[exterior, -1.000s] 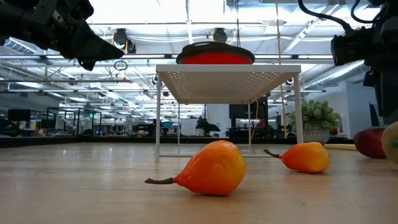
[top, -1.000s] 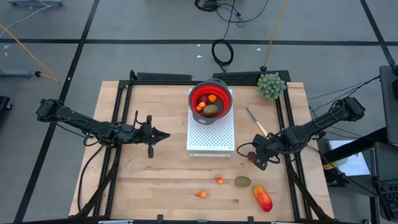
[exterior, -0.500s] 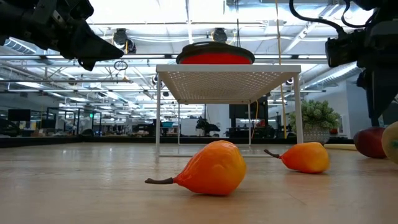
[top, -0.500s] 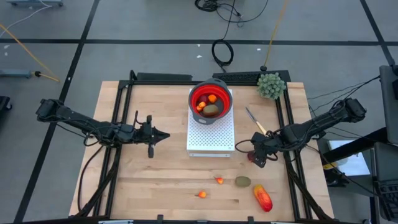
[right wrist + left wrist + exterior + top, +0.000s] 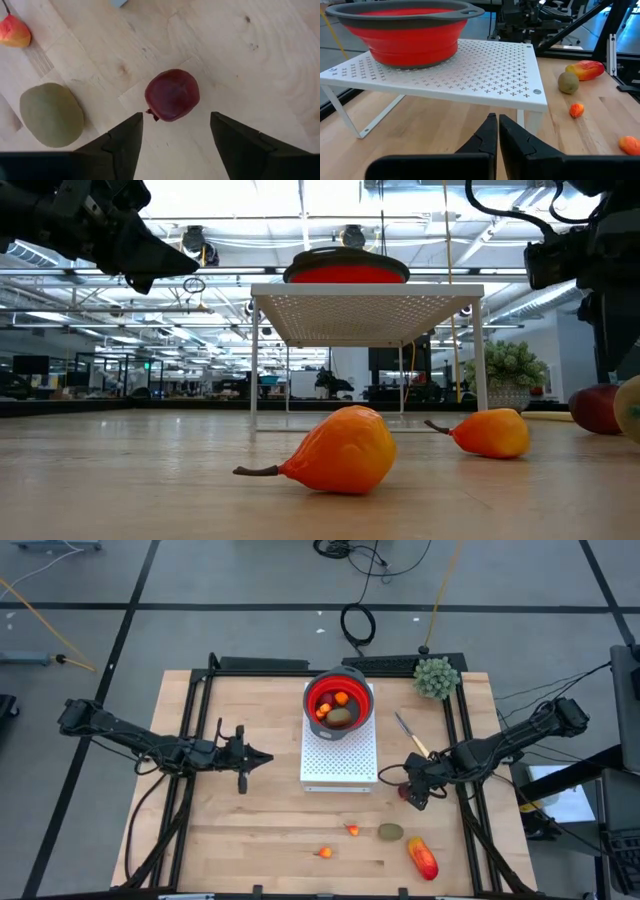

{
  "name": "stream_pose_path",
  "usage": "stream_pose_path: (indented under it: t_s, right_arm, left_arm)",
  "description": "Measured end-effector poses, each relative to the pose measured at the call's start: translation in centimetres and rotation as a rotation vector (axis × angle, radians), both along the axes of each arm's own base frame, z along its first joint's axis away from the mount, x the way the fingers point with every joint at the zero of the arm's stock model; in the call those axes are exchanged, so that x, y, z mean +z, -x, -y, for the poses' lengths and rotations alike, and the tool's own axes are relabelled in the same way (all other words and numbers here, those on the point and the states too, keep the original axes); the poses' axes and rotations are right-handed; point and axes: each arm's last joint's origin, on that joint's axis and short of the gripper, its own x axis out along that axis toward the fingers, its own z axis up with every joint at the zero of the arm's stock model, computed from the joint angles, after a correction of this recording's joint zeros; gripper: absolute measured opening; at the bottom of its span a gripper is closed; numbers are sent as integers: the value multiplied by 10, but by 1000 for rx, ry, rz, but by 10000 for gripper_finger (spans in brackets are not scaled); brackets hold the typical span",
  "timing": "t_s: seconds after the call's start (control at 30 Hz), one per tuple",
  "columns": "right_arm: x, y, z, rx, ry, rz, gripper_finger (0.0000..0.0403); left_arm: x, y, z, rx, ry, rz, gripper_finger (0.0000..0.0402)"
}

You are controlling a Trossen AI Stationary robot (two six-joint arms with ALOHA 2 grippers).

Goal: Pick & Place Fruit
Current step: Put the red pomegranate into the red strainer bowl

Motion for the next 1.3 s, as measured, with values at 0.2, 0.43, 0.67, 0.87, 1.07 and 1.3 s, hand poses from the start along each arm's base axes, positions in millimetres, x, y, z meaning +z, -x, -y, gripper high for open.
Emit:
stream_pose_path:
  t_s: [0.2, 0.43, 0.67, 0.87, 1.07, 1.3]
  right_arm:
    - [0, 0, 0, -79, -26, -7, 276]
    - [0, 0, 0, -123, -40, -12, 346]
    - [0, 0, 0, -105, -36, -8, 354]
    - [0, 0, 0, -103, -37, -8, 356]
    - [0, 0, 0, -121, -41, -10, 356]
    - [0, 0, 0, -197, -66, -17, 357]
  left_arm:
    - [0, 0, 0, 0, -2, -2, 19]
    - [-1, 0, 0, -3, -14, -7, 19]
    - [-1, 0, 0, -3, -18, -9, 19]
    - [4, 5, 3, -36, -54, 10, 19]
    - [10, 20, 6, -42, -66, 19, 19]
    - [15, 33, 6, -75, -93, 31, 19]
